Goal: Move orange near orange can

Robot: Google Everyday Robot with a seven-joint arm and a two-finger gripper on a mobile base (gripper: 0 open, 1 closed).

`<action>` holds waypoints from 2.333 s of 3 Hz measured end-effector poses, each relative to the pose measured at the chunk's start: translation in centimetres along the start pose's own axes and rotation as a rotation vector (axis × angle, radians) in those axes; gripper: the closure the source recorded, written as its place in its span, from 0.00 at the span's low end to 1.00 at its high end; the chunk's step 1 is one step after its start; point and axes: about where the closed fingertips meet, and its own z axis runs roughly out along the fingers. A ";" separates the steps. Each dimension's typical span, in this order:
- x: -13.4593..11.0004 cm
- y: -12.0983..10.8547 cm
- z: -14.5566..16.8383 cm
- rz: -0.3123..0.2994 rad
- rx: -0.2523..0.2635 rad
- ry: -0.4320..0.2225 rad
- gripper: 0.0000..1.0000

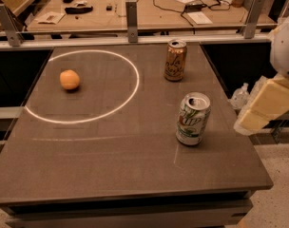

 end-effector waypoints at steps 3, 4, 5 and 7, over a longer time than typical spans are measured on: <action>1.2 0.8 0.5 0.149 -0.204 -0.171 0.00; 1.2 1.9 1.9 0.153 -0.301 -0.311 0.00; -1.0 3.3 0.6 0.174 -0.343 -0.463 0.00; -1.7 3.5 0.1 0.177 -0.352 -0.485 0.00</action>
Offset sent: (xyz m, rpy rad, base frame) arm -0.0074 0.0086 -0.0075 0.3553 0.2126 0.0074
